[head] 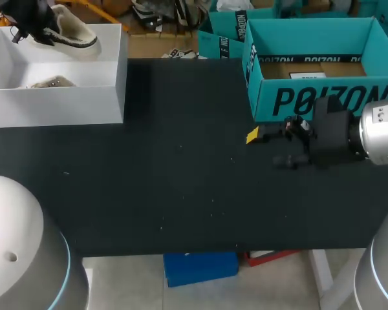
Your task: Take the shoe out of the shoebox, open the shoe tongue, remove and reinsert the insole, then place the shoe into the shoebox
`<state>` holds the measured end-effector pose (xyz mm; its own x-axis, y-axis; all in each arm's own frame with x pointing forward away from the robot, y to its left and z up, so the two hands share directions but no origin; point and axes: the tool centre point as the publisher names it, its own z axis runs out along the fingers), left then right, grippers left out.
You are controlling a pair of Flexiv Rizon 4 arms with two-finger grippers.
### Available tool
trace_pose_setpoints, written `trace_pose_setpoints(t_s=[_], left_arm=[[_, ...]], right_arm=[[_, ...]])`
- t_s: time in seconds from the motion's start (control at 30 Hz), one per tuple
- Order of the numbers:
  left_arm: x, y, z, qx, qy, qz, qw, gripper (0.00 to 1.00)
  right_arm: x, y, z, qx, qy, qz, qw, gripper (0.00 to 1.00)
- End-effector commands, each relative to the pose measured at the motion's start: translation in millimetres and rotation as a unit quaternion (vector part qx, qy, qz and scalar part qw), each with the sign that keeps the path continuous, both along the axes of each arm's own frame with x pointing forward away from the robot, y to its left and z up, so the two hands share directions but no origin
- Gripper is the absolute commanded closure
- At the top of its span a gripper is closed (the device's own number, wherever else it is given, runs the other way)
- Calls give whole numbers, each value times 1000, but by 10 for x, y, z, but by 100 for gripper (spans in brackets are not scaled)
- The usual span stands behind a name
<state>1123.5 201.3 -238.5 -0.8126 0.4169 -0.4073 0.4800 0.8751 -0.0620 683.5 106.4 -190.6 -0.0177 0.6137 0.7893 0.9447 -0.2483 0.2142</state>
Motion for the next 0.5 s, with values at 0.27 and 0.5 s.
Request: trace_pose_setpoints(t_s=[0.27, 0.5], left_arm=[[28, 90, 30, -2, 19, 24, 1000, 100], [142, 379, 57, 10, 52, 112, 992, 100]], right_arm=[[1, 6, 0, 0, 0, 0, 1000, 0], [1, 6, 0, 0, 0, 0, 1000, 0]])
